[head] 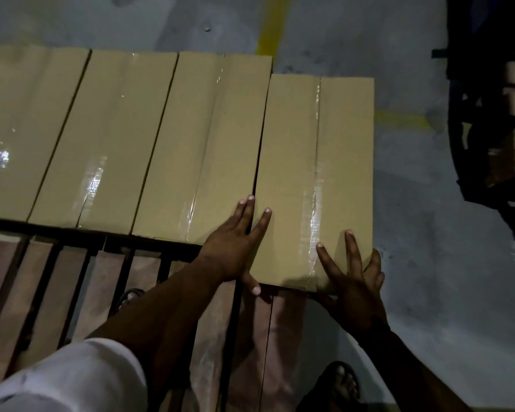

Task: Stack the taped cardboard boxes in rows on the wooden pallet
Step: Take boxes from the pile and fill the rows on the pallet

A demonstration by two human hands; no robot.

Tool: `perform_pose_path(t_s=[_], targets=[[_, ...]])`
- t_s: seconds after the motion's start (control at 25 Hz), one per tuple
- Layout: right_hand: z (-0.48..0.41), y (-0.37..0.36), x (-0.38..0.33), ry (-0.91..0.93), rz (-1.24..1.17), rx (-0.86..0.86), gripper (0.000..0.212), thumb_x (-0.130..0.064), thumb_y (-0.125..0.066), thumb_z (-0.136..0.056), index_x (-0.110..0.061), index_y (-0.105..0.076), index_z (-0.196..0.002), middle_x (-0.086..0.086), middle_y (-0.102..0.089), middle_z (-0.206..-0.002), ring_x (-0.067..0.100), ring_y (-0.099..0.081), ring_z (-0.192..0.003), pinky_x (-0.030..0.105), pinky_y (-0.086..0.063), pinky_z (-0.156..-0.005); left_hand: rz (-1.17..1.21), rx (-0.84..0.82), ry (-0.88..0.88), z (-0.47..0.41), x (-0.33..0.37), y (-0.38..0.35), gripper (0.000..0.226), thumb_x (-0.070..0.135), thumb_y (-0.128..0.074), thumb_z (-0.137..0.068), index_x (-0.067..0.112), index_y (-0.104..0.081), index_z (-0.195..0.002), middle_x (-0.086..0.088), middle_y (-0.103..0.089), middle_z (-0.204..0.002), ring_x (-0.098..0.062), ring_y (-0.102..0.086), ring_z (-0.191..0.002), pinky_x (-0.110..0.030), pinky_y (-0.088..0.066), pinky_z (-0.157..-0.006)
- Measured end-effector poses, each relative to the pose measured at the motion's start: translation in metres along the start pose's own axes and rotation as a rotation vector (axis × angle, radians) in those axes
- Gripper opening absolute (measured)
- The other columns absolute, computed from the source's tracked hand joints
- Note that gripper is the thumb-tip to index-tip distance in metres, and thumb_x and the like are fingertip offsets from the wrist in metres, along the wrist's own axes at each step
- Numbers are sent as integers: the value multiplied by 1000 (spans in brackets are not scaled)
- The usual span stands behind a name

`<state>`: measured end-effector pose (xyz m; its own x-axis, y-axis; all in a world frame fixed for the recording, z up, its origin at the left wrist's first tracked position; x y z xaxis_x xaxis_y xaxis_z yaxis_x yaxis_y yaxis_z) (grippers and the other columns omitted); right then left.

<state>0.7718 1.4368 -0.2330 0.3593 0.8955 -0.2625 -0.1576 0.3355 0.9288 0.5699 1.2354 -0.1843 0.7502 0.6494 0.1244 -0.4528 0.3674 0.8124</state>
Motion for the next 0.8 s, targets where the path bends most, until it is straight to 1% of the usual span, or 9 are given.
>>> perform_pose_path(t_s=[0.08, 0.16, 0.24, 0.32, 0.52, 0.6, 0.68, 0.76, 0.8], targets=[[-12, 4, 1, 5, 33, 8, 108, -68, -83, -67, -42, -32, -158, 13, 2, -172, 65, -17, -137, 73, -40, -90, -5, 13, -6, -1, -2, 0, 162, 68, -88, -55, 24, 31, -156, -15, 43, -158, -33, 32, -151, -39, -6, -122], [-25, 9, 2, 12, 30, 11, 108, -64, -85, -68, -41, -31, -159, 13, 5, -171, 66, -16, -137, 74, -38, -92, 7, 56, -8, -1, -4, -2, 152, 51, -90, -66, 24, 28, -158, -12, 38, -162, -28, 27, -153, -38, -17, -124], [-37, 14, 3, -25, -14, -26, 106, -61, -83, -73, -45, -24, -160, 5, 18, -170, 61, -5, -143, 74, -29, -102, 35, 97, -13, -2, -7, -1, 139, 36, -88, -76, 24, 22, -160, -9, 32, -165, -25, 20, -155, -36, -25, -124], [-45, 19, 2, -52, -38, -62, 104, -64, -79, -76, -50, -18, -159, -3, 28, -167, 56, 5, -146, 71, -21, -110, 64, 122, -21, -2, -11, 3, 125, 28, -82, -84, 23, 15, -163, -7, 26, -168, -22, 15, -157, -35, -30, -123], [-53, 28, 3, -72, -58, -118, 106, -70, -76, -74, -56, -12, -158, -8, 35, -164, 52, 11, -147, 69, -17, -114, 90, 136, -26, -3, -13, 3, 114, 22, -77, -89, 20, 10, -164, -4, 21, -170, -18, 11, -157, -30, -26, -122], [-57, 32, 3, -61, -60, -131, 109, -74, -76, -71, -57, -11, -157, -8, 35, -164, 53, 10, -147, 69, -18, -114, 81, 138, -24, -3, -12, 4, 111, 22, -74, -91, 18, 10, -163, -5, 21, -169, -18, 11, -157, -28, -25, -121], [-58, 35, 4, -67, -112, -133, 115, -78, -75, -67, -55, -10, -158, -8, 31, -165, 47, 9, -150, 66, -15, -117, 87, 146, -22, -2, -12, 5, 109, 21, -72, -92, 16, 10, -163, -6, 20, -169, -19, 10, -158, -28, -25, -121], [-60, 42, 6, -194, -362, -41, 122, -77, -77, -68, -44, -7, -162, -6, 20, -169, 34, -1, -156, 56, -17, -120, 117, 159, -27, -2, -11, 4, 108, 20, -71, -92, 16, 10, -163, -6, 20, -169, -19, 10, -158, -29, -24, -122], [-64, 50, 8, -308, -547, 32, 119, -74, -76, -73, -36, -9, -163, -1, 7, -172, 29, -12, -156, 48, -21, -121, 125, 164, -27, -1, -10, 3, 108, 20, -71, -92, 17, 10, -163, -6, 20, -169, -19, 10, -158, -29, -24, -122]])
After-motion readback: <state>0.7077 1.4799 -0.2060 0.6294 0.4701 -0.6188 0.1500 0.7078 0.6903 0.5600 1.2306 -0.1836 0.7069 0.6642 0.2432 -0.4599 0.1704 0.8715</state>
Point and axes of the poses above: each hand's wrist, its own z-axis away from the middle knuckle, its own y-axis out of the back of the hand, x = y × z, the point moved 1 cm from there along -z, towards the middle knuckle
